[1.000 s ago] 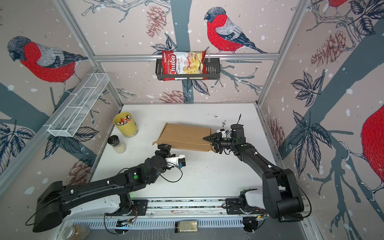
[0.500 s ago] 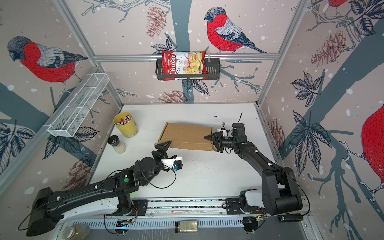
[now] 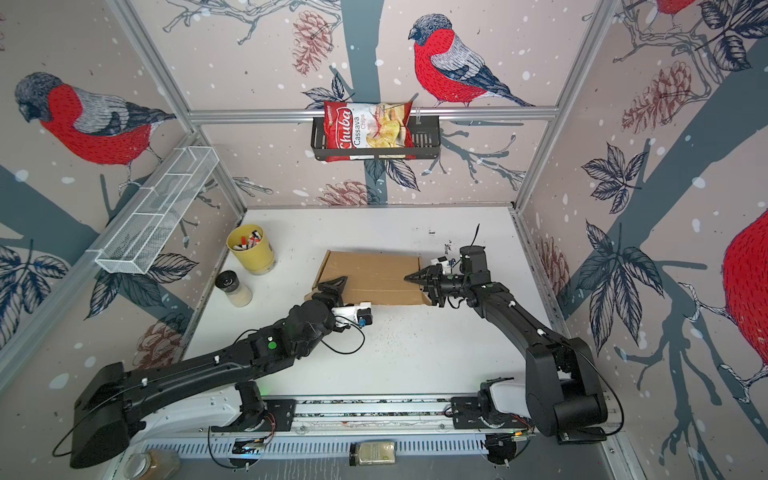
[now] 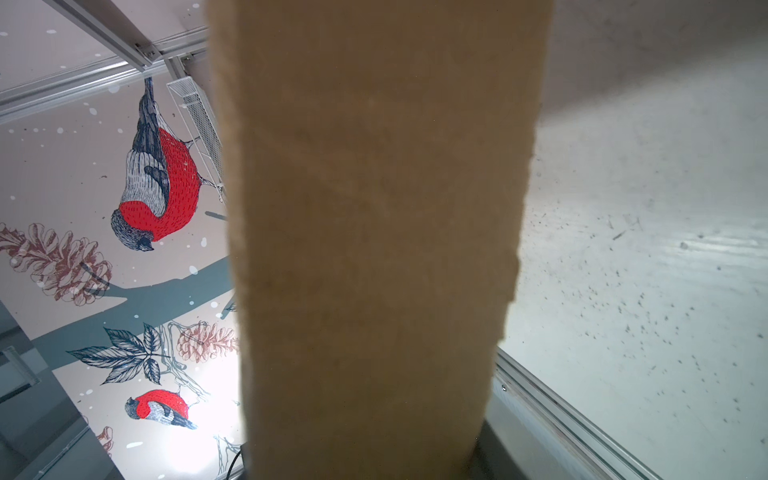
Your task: Fold the paper box
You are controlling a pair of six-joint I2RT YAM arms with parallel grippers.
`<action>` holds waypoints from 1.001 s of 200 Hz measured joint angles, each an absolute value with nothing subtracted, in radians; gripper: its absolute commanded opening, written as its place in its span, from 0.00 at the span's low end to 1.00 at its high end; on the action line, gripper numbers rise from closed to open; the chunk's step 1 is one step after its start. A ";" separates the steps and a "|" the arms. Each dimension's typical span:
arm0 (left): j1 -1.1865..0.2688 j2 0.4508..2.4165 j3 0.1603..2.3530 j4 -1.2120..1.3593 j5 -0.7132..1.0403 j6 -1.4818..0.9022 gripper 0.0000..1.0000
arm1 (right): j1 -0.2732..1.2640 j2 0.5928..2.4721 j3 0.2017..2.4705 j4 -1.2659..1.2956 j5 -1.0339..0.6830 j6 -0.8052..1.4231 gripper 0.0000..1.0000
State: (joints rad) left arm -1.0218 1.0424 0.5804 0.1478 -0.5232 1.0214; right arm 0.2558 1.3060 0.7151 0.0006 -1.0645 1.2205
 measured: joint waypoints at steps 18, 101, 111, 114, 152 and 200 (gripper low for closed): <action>-1.016 1.043 0.583 0.149 -0.516 1.028 0.77 | 0.257 1.306 0.716 -0.014 -1.062 1.217 0.32; -0.996 1.124 0.619 0.146 -0.466 1.042 0.62 | 0.276 1.330 0.722 0.005 -1.036 1.233 0.37; -0.989 1.137 0.630 0.138 -0.458 1.036 0.60 | 0.274 1.340 0.722 0.022 -1.037 1.237 0.42; -0.988 1.141 0.635 0.133 -0.451 1.034 0.59 | 0.273 1.343 0.722 0.027 -1.037 1.237 0.44; -0.968 1.196 0.724 0.041 -0.429 0.986 0.52 | 0.258 1.380 0.755 0.058 -1.062 1.235 0.58; -0.939 1.232 0.826 -0.107 -0.359 0.912 0.49 | 0.229 1.384 0.768 0.080 -1.090 1.228 0.75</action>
State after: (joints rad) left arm -0.9390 1.2316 0.8261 -0.1066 -0.3588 0.9119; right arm 0.2295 1.3842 0.7685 0.0803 -1.0901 1.2278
